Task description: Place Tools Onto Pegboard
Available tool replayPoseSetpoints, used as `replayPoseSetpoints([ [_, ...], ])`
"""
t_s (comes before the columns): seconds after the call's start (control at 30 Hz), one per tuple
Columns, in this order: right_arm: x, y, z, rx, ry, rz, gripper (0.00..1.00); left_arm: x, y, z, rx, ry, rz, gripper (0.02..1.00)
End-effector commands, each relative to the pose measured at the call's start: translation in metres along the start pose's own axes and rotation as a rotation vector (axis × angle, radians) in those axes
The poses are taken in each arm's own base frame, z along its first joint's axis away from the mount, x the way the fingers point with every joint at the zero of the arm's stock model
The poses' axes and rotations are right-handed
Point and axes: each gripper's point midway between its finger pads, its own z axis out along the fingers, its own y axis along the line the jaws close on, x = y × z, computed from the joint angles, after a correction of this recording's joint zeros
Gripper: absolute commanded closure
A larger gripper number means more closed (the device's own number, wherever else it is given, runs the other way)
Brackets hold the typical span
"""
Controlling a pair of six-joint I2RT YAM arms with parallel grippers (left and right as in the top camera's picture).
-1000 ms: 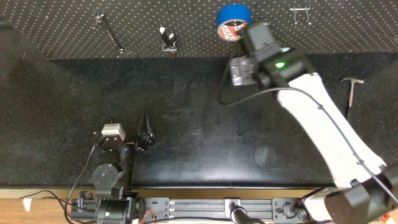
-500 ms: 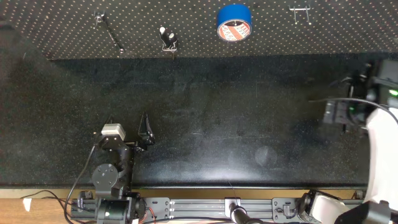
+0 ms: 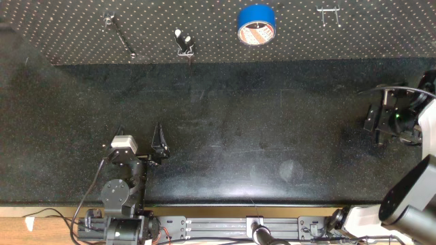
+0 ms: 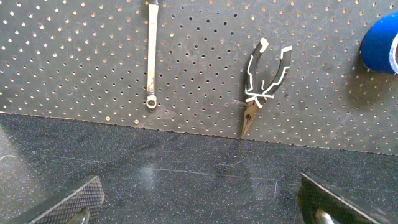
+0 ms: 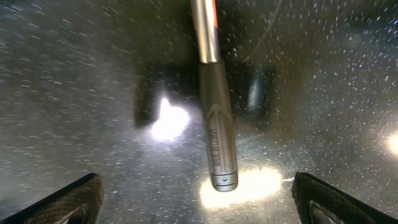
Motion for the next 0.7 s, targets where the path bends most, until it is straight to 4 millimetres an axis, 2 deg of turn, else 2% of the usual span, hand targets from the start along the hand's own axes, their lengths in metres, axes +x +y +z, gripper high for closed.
replayPoseSetpoints([
  [0.03, 0.005, -0.014, 0.013, 0.066, 0.052, -0.067, 0.012, 0.001, -0.001, 0.0, 0.007, 0.003, 0.016, 0.023],
  [0.13, 0.002, -0.017, 0.019, 0.074, 0.062, -0.183, 0.014, 0.001, -0.001, 0.0, 0.007, 0.003, 0.016, 0.023],
  [0.3, -0.007, -0.025, 0.023, 0.115, 0.043, -0.229, 0.014, 0.001, -0.001, 0.0, 0.007, 0.003, 0.016, 0.023],
  [0.6, -0.018, -0.026, 0.033, 0.113, 0.017, -0.216, 0.003, 0.001, -0.001, 0.0, 0.007, 0.003, 0.016, 0.023],
  [0.7, -0.02, -0.022, 0.038, 0.087, 0.013, -0.21, 0.297, 0.001, -0.001, 0.0, 0.007, 0.003, 0.016, 0.023],
])
